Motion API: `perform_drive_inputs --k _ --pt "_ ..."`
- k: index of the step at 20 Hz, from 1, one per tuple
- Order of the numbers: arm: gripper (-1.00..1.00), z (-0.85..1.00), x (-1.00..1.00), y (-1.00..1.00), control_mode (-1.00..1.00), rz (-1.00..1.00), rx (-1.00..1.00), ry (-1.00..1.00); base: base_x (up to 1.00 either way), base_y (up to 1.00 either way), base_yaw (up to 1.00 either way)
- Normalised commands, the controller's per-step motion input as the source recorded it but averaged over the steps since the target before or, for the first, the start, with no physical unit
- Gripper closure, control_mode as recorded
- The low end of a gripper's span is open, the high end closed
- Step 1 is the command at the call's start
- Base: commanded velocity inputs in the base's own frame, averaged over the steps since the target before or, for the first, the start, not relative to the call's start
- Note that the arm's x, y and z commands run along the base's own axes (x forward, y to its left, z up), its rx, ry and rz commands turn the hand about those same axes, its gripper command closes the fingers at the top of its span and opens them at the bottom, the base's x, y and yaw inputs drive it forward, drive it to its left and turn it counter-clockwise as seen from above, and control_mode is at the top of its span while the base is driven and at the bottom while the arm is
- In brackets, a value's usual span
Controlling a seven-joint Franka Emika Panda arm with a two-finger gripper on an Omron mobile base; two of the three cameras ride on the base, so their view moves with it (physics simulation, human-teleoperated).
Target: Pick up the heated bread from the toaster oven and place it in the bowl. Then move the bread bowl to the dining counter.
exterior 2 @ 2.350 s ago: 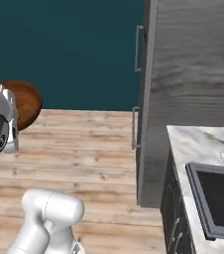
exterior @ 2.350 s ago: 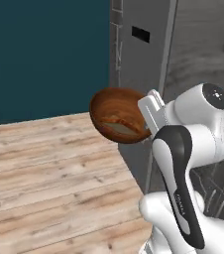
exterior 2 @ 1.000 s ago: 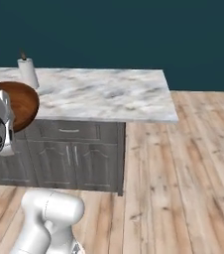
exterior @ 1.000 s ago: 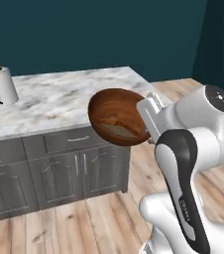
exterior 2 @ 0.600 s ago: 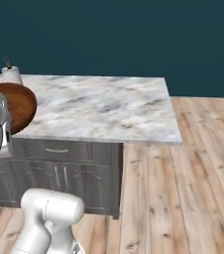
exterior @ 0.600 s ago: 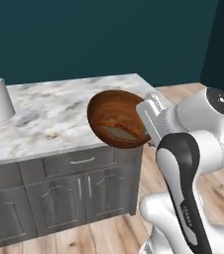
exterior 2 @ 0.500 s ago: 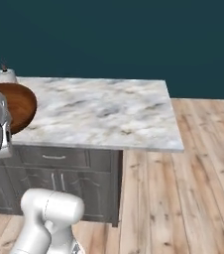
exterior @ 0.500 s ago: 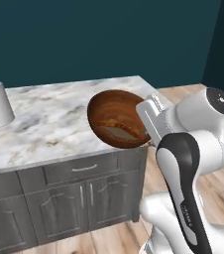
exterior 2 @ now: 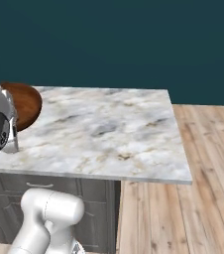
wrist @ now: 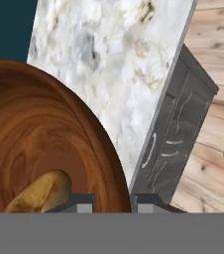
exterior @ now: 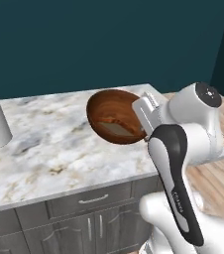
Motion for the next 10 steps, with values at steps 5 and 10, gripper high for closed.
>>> perform_drive_inputs --k 5,10 --pt "1.00 -0.46 1.00 0.05 -1.00 0.00 -0.14 0.15 0.00 0.00 0.00" --pt "1.00 -0.67 0.97 0.25 -1.00 0.01 -0.09 0.08 0.00 0.00 0.00"
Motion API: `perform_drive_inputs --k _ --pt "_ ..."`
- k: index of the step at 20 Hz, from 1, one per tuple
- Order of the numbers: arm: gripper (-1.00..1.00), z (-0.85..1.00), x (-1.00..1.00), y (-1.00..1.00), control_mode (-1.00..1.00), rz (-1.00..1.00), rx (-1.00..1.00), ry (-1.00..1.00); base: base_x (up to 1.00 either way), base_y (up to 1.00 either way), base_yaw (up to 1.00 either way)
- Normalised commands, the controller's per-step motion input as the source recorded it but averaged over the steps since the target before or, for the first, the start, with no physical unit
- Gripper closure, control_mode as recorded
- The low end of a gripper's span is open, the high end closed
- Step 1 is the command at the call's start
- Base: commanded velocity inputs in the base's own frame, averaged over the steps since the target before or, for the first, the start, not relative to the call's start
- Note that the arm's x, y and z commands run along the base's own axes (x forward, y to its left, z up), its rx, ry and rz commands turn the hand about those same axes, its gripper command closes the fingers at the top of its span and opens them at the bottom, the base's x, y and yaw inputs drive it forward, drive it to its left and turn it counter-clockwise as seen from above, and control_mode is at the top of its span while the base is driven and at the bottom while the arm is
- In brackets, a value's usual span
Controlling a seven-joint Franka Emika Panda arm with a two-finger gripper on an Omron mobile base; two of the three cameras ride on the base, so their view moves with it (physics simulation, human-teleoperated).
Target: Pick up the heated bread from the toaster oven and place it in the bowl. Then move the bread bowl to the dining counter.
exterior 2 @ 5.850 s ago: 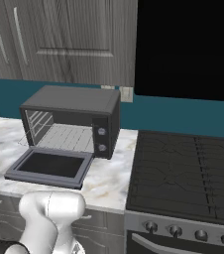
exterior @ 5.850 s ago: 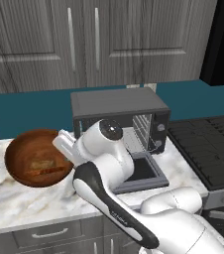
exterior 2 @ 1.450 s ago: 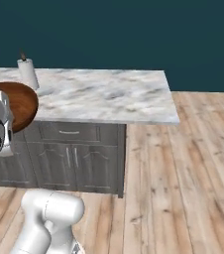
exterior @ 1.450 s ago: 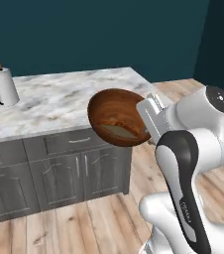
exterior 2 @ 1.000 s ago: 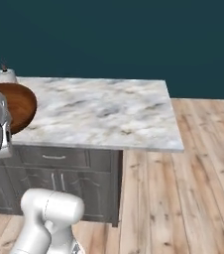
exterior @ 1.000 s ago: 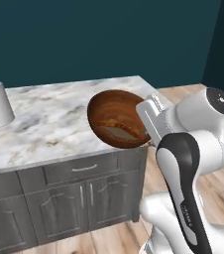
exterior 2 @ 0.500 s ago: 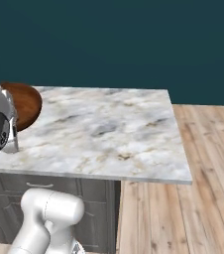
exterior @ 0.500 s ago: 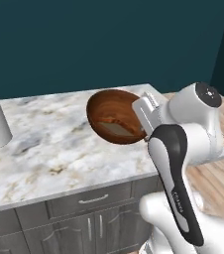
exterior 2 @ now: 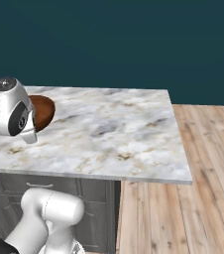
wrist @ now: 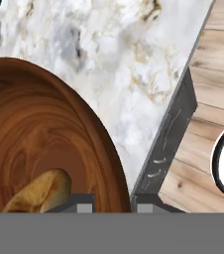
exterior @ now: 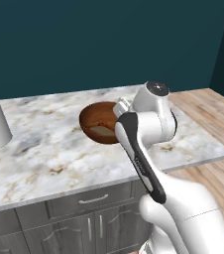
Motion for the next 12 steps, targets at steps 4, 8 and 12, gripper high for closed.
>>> perform_drive_inputs --k 4,8,12 --pt "1.00 -0.61 1.00 0.29 -1.00 0.00 -0.01 0.00 0.00 0.00 0.00" --pt "1.00 -0.45 1.00 0.23 -1.00 0.01 0.00 0.01 0.00 0.00 0.00" --pt "1.00 -0.44 1.00 0.16 -1.00 0.05 -0.02 0.06 0.00 0.00 0.00"
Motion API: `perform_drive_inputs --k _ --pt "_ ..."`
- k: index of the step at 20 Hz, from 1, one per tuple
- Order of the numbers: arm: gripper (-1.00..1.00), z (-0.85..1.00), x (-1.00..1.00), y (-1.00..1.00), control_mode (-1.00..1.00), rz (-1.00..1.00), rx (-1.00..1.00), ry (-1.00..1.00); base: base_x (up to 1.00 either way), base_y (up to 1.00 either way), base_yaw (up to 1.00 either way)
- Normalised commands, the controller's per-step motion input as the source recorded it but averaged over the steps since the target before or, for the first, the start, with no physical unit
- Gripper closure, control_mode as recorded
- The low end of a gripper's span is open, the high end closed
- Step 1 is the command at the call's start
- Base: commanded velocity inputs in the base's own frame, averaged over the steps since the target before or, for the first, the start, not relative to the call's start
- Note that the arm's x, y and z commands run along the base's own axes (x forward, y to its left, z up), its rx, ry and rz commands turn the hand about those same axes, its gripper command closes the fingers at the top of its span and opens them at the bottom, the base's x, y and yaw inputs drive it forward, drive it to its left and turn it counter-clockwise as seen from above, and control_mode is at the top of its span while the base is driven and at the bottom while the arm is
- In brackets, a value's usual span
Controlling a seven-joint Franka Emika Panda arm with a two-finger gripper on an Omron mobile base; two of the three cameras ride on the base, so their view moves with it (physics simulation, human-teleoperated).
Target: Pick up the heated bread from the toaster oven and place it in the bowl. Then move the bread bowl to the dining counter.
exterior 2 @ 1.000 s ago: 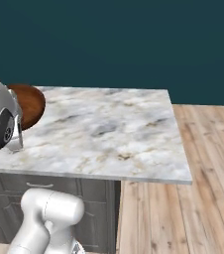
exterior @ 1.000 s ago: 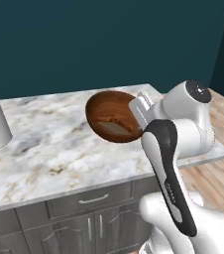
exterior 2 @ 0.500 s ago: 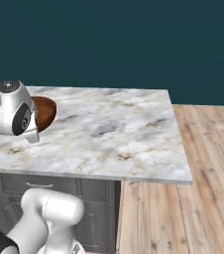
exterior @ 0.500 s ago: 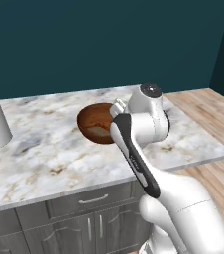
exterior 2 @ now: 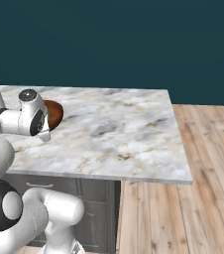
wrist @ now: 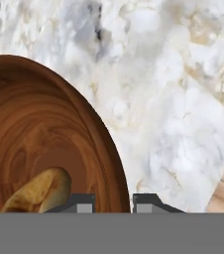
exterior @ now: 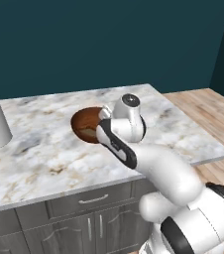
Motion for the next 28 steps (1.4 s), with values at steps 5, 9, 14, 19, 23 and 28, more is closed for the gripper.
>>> perform_drive_inputs --k 5,9,14,19,23,28 --pt "1.00 -0.41 0.90 0.18 -1.00 0.05 -0.06 0.12 0.00 0.00 0.00" --pt "1.00 -0.37 0.51 0.09 -1.00 0.04 -0.08 0.16 0.00 0.00 0.00" --pt "1.00 -0.23 0.05 0.05 -1.00 0.00 -0.03 0.00 0.00 0.00 0.00" --pt "1.00 -0.56 0.00 0.00 -1.00 0.00 -0.05 0.00 0.00 0.00 0.00" --pt "1.00 -0.36 0.00 0.00 -1.00 0.00 -0.03 0.00 0.00 0.00 0.00" --pt "-1.00 -0.06 0.00 -0.08 -1.00 0.00 0.00 -0.02 0.00 0.00 0.00"
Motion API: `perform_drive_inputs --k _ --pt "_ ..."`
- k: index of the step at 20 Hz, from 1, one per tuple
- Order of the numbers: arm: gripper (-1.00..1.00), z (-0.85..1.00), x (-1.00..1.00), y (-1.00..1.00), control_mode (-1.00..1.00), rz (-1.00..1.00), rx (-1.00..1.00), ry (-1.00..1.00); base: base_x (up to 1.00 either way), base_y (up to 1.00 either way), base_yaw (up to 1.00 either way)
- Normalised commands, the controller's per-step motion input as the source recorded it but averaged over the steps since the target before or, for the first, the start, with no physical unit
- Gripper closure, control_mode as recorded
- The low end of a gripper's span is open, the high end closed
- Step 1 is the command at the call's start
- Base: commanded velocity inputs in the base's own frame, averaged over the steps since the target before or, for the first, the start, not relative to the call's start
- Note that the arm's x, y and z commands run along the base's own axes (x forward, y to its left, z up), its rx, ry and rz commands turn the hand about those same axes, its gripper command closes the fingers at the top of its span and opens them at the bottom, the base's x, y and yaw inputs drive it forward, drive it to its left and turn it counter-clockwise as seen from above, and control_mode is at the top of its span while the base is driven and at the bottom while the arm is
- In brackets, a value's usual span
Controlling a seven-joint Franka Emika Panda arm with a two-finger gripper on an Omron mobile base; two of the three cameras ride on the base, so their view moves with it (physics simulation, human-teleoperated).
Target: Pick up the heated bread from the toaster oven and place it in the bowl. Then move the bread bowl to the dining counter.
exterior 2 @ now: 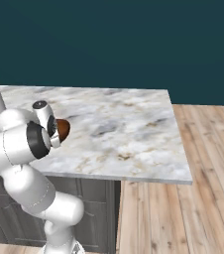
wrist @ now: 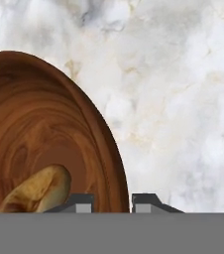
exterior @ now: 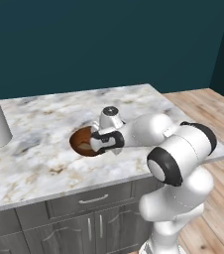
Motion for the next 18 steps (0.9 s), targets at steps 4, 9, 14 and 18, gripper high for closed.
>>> perform_drive_inputs --k 4,9,14,18 --pt "-1.00 0.00 0.00 -0.13 -1.00 0.00 0.00 -0.05 0.00 0.00 0.00" --pt "-1.00 0.39 -0.12 0.00 -1.00 -0.03 0.02 -0.01 0.00 0.00 0.00" --pt "-1.00 0.93 -0.74 -0.21 -1.00 0.00 0.05 -0.10 0.00 0.00 0.00" --pt "-1.00 0.83 -1.00 -0.31 -1.00 0.00 0.02 -0.23 0.00 0.00 0.00"
